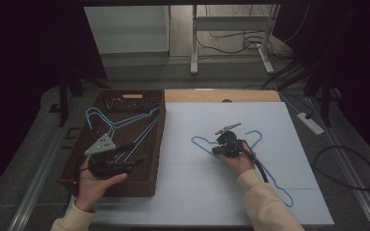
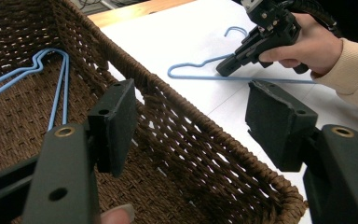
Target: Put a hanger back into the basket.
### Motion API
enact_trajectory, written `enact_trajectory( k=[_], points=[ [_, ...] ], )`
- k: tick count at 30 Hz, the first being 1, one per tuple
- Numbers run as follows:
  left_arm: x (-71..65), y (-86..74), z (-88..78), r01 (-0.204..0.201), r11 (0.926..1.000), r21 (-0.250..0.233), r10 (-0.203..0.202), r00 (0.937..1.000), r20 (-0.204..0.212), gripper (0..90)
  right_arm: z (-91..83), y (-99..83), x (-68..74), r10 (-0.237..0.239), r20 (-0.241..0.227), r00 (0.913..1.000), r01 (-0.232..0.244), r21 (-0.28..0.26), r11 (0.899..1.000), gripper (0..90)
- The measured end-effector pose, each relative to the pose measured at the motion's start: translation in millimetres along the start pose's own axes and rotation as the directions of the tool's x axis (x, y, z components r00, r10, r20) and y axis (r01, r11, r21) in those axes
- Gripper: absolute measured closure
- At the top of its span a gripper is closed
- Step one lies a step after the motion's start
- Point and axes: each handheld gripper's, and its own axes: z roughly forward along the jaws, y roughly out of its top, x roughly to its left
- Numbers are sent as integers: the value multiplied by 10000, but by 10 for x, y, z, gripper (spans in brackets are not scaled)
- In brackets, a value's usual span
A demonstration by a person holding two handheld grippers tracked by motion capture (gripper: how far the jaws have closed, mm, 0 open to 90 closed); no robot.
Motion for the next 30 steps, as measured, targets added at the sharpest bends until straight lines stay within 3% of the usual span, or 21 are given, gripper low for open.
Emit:
enact_trajectory(
  k=[4,10,17,24,30],
  points=[
    [-7,4,1,-32,10000,8,32,10000,11,351,-3,-4,27,-84,-229,9997,87,101,9999,900],
    [-10,7,-7,-22,10000,-20,22,10000,6,351,-11,-46,208,-465,-782,9959,488,274,9984,900],
    [-2,6,-14,-7,10000,-35,7,10000,7,351,-108,-250,539,-1189,-1775,9769,1295,492,9904,900],
    [-20,14,-15,-35,10000,-42,35,10000,11,351,-201,-427,717,-1363,-2544,9574,1564,606,9858,900],
    [-17,10,-11,-31,10000,-16,31,10000,22,351,-264,-533,835,-1653,-2901,9426,1928,687,9788,900]
  ],
)
